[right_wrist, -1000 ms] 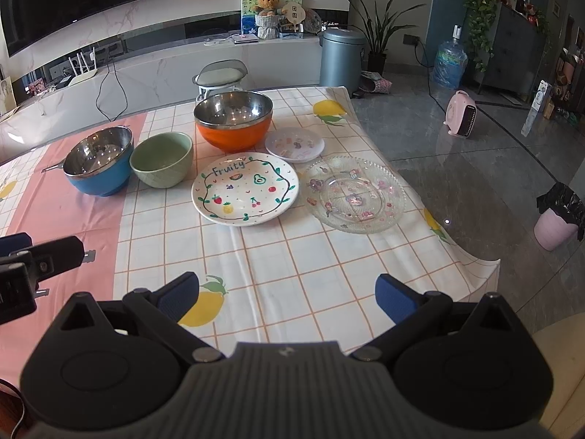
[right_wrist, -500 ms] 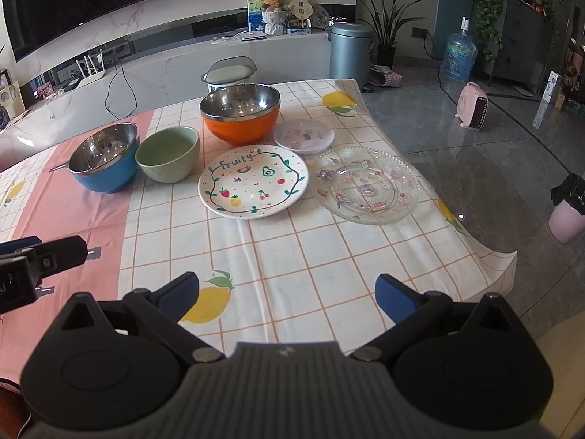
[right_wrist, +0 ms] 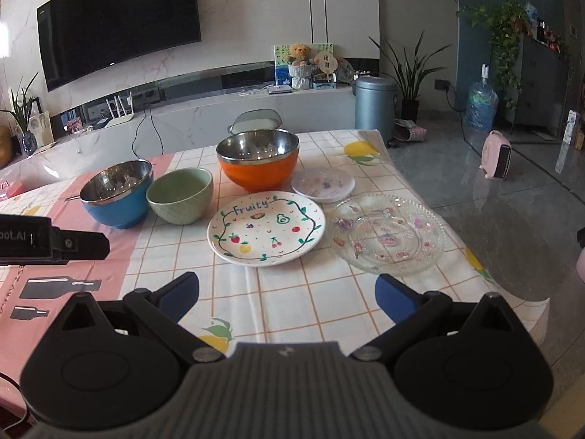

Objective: Organize plates and bowls
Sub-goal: 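Move both grippers toward the rim of the white 'Fruity' plate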

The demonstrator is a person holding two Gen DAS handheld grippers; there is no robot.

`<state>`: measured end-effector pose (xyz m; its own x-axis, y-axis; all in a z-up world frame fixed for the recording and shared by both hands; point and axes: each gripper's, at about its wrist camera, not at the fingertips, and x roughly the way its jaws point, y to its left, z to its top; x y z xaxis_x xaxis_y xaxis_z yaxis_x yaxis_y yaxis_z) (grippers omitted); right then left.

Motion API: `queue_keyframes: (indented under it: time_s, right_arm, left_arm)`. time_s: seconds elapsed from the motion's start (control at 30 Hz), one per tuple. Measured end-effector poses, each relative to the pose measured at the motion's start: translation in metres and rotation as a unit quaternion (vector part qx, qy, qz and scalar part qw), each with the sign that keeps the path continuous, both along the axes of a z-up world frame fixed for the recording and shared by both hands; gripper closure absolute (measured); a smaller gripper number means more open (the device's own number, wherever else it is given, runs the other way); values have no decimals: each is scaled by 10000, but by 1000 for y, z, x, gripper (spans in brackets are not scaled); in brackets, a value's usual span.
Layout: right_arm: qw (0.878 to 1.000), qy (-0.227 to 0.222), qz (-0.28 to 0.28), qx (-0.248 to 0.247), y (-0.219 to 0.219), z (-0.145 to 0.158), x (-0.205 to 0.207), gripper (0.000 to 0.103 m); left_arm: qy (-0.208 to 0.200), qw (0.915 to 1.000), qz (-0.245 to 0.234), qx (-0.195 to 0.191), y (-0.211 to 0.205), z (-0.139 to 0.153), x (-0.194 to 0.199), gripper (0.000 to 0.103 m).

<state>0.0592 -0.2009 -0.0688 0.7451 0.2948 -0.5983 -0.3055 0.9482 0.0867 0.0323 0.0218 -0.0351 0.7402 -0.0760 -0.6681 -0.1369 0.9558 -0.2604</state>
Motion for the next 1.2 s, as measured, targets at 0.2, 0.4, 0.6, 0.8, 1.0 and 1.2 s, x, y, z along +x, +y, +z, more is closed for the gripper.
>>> queue_keyframes:
  time_s: [0.2,0.4,0.6,0.8,1.0,1.2]
  right_arm:
    - [9976,525,-192,411,-6,-15,26,15]
    - [9895,1018,-567,852,-13,-32,50,32]
    - [9786,1331,-716,1393,-11,-46,67,47]
    - [9709,1421,-921,1692,-7,-55,88,52]
    - [9614,1555,-1137,1968,-10,-69,109,57]
    - [9665,1420,-1163,1793,-4,-70,123,70]
  left_arm:
    - [-85,9999,67,-97,3,-9,17,26]
    - [124,9988,40,-480,11,-23,39,26]
    - [254,9938,80,-1077,21,-49,65,45]
    - [355,9873,333,-1511,28,-65,90,50]
    - [685,9770,438,-1974,31,-85,114,50]
    - [657,9782,371,-1937,28,-86,123,58]
